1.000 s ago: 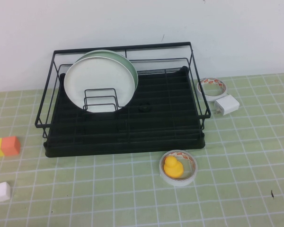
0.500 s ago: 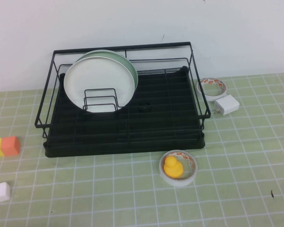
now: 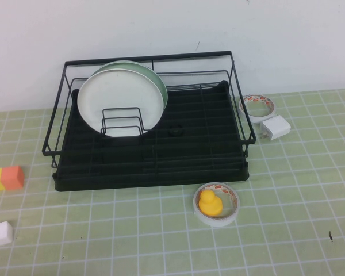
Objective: Place plate on rack
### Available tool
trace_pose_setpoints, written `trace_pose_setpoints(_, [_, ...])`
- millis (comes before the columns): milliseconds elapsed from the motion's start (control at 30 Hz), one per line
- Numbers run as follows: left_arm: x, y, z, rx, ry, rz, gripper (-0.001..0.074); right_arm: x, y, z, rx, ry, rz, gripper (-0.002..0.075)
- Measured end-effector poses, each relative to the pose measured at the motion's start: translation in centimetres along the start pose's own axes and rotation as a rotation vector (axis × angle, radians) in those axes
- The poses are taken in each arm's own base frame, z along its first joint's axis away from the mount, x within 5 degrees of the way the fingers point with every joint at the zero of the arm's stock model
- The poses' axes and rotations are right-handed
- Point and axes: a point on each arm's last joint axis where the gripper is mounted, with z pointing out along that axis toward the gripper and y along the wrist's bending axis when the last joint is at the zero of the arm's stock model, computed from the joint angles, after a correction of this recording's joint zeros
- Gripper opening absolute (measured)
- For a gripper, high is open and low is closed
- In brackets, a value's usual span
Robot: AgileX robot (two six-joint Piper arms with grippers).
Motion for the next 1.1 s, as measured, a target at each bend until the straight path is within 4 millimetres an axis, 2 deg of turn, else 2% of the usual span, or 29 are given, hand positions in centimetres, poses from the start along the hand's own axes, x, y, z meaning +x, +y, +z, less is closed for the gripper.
trace_pose_setpoints(267, [0.0,0.0,0.0,-0.001,0.001,0.002,-0.0003,0.1,0.0,-0.5,0.010,-0.034,-0.002,0.0000])
trace_pose_setpoints(433, [0.0,0.0,0.0,-0.002,0.002,0.004,-0.0002,1.0,-0.5,-1.2,0.137,-0.117,0.005,0.0000])
trace_pose_setpoints(533, [0.0,0.0,0.0,-0.002,0.002,-0.011,-0.0003,2.3,-0.8,-0.6,0.250,-0.189,0.039,0.0000])
trace_pose_setpoints(800, [0.0,0.0,0.0,-0.002,0.004,-0.022,-0.0003,6.9,-1.1,2.8,0.492,-0.282,0.119,0.0000])
trace_pose_setpoints(900, [0.0,0.0,0.0,-0.002,0.004,-0.027,-0.0003,7.7,-1.0,3.2,0.489,-0.244,0.149,0.0000])
trace_pose_setpoints(1100, [0.0,0.0,0.0,-0.002,0.004,-0.027,-0.0002,7.8,-0.9,3.3,0.471,-0.220,0.176,0.0000])
